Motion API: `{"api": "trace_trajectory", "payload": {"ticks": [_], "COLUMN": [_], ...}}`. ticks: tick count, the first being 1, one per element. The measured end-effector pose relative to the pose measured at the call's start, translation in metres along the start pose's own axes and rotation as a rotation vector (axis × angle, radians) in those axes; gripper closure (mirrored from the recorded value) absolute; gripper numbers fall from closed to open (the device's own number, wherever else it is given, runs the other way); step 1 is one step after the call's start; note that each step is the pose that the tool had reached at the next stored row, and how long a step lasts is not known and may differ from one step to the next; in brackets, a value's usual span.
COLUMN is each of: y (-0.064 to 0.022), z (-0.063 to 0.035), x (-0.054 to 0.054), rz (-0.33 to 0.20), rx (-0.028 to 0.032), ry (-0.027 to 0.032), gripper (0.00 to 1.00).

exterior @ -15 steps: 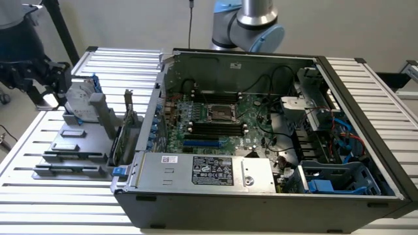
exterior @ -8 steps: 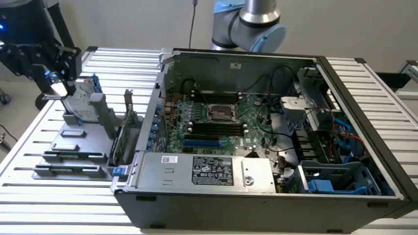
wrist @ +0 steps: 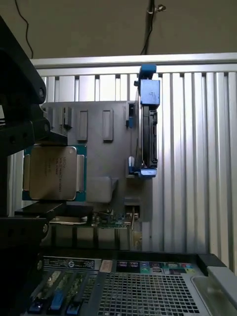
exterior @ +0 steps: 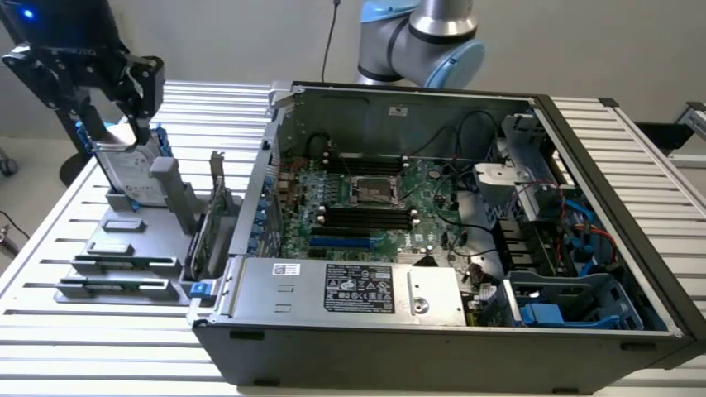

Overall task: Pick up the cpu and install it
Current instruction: 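Pick up the cpu and move it towards the insertion slot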

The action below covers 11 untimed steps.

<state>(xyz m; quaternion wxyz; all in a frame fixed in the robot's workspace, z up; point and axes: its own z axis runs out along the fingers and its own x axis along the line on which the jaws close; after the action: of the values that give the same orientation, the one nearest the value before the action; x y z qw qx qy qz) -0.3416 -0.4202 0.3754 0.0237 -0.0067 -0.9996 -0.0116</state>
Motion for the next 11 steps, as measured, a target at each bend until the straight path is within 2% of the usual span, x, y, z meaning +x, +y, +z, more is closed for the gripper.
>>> {"api": "trace_trajectory", "payload": {"ticks": [11], "y": [0.0034], "z": [-0.0096], "x": [-0.050], "rz": [0.000], "rx": [0.0000], "ry": [0.0000], "gripper": [0.45]}}
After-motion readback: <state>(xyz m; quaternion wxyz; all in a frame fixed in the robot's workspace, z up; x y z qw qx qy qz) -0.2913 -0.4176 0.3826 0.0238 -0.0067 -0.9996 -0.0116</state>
